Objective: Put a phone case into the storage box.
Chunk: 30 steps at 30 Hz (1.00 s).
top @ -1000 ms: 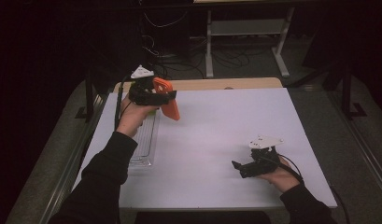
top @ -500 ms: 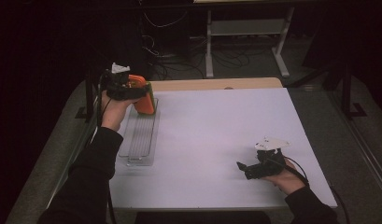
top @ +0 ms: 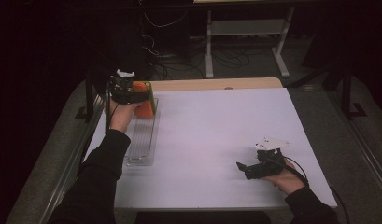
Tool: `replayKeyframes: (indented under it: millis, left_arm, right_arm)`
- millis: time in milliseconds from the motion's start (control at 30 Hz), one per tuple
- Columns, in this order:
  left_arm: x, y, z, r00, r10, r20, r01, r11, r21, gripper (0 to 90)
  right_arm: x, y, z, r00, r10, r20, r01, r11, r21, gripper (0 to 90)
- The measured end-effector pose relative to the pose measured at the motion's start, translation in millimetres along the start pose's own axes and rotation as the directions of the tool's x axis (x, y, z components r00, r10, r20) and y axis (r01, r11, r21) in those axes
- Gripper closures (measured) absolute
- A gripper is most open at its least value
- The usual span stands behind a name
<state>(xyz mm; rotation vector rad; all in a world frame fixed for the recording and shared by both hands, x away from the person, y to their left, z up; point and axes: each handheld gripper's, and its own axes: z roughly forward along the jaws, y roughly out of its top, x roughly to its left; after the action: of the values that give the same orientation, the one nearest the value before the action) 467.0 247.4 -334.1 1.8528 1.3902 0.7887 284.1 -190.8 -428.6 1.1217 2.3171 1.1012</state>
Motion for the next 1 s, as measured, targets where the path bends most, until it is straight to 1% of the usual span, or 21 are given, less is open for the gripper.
replayKeyframes:
  millis: [33,67,100,133,167,233,333,367,400,467,500,533,633,700,733,800,833,867,900,933,1000]
  left_arm:
    - [-0.6,-0.6,1.7,1.0000,-0.005,-0.003,0.005,1.0000,0.006,13.8]
    - [-1.2,-1.6,4.1,0.9998,-0.007,-0.018,0.007,0.9998,0.016,13.8]
    - [-1.2,-2.2,5.2,0.9998,-0.003,-0.018,0.004,0.9998,0.020,13.8]
    - [-1.7,-2.9,7.1,0.9998,-0.005,-0.022,0.005,0.9998,0.020,13.8]
    - [-2.4,-3.8,9.4,0.9995,-0.004,-0.031,0.004,0.9997,0.025,13.8]
    - [-3.1,-4.9,12.4,0.9996,-0.014,-0.025,0.014,0.9996,0.025,13.7]
    - [-5.5,-6.8,18.9,0.9986,0.004,-0.053,-0.001,0.9990,0.045,13.6]
    - [-5.8,-7.0,20.0,0.9985,-0.002,-0.055,0.005,0.9988,0.049,13.6]
    - [-5.7,-7.2,21.5,0.9981,0.003,-0.061,0.000,0.9984,0.056,13.6]
    - [-6.1,-7.7,23.9,0.9977,0.001,-0.067,0.004,0.9981,0.061,13.6]
    - [-6.1,-8.2,25.3,0.9972,0.002,-0.075,0.003,0.9976,0.069,13.6]
    - [-5.8,-8.6,26.6,0.9970,0.002,-0.077,0.004,0.9970,0.077,13.6]
    - [-4.1,-10.2,31.1,0.9966,-0.010,-0.082,0.016,0.9968,0.078,13.5]
    - [-4.7,-10.1,32.8,0.9964,-0.010,-0.084,0.016,0.9974,0.070,13.3]
    - [-4.8,-10.1,33.7,0.9960,-0.002,-0.090,0.008,0.9976,0.069,13.2]
    - [-4.6,-10.0,34.9,0.9957,-0.006,-0.092,0.012,0.9976,0.068,12.8]
    - [-4.6,-9.9,35.9,0.9954,-0.005,-0.095,0.011,0.9979,0.064,12.3]
    - [-4.0,-9.5,36.7,0.9948,-0.007,-0.102,0.013,0.9982,0.058,11.7]
    - [-4.0,-9.5,37.2,0.9948,-0.008,-0.101,0.014,0.9983,0.057,11.0]
    - [-4.3,-9.6,38.5,0.9954,-0.014,-0.095,0.019,0.9982,0.057,9.6]
    - [-4.5,-9.9,41.3,0.9959,-0.014,-0.089,0.020,0.9971,0.073,4.6]
  right_arm:
    - [0.4,0.4,0.0,1.0000,0.002,0.000,-0.002,1.000,-0.008,0.0]
    - [0.7,0.5,0.1,1.0000,0.001,0.000,-0.001,1.000,-0.009,0.0]
    - [2.0,0.8,0.3,0.9999,0.010,-0.002,-0.010,1.000,-0.009,0.0]
    - [1.2,0.6,0.2,1.0000,-0.006,-0.002,0.006,1.000,-0.005,0.0]
    - [1.4,0.8,0.3,1.0000,-0.008,-0.004,0.008,1.000,-0.009,0.0]
    - [2.4,1.2,-0.1,1.0000,-0.004,-0.008,0.004,1.000,-0.004,0.0]
    - [1.6,1.2,-0.3,0.9999,-0.013,-0.006,0.013,1.000,-0.009,0.0]
    - [1.7,1.2,-0.4,1.0000,-0.006,-0.005,0.006,1.000,-0.013,0.0]
    - [2.1,1.5,-0.5,1.0000,0.005,-0.008,-0.005,1.000,-0.017,0.0]
    - [1.6,1.6,-1.0,1.0000,0.001,-0.009,-0.002,1.000,-0.021,0.0]
    - [2.6,1.9,-1.4,0.9998,0.015,-0.011,-0.015,1.000,-0.018,0.0]
    - [2.5,2.0,-1.7,0.9999,0.013,-0.011,-0.014,1.000,-0.019,0.0]
    - [2.5,2.3,-2.0,0.9999,0.010,-0.009,-0.010,1.000,-0.022,0.0]
    - [2.7,2.3,-2.1,0.9999,0.008,-0.010,-0.008,1.000,-0.021,0.0]
    - [2.8,2.3,-2.2,0.9999,0.009,-0.011,-0.009,1.000,-0.020,0.0]
    - [3.2,2.3,-2.4,0.9998,0.014,-0.013,-0.014,1.000,-0.017,0.0]
    - [2.7,2.3,-2.1,0.9999,0.006,-0.009,-0.006,1.000,-0.021,0.0]
    - [2.8,2.2,-2.2,0.9999,0.007,-0.010,-0.008,1.000,-0.021,0.0]
    - [3.4,2.2,-2.5,0.9998,0.017,-0.014,-0.017,1.000,-0.017,0.0]
    - [3.3,2.2,-2.6,0.9998,0.015,-0.014,-0.015,1.000,-0.017,0.0]
    - [3.2,2.2,-2.7,0.9998,0.013,-0.014,-0.013,1.000,-0.021,0.0]
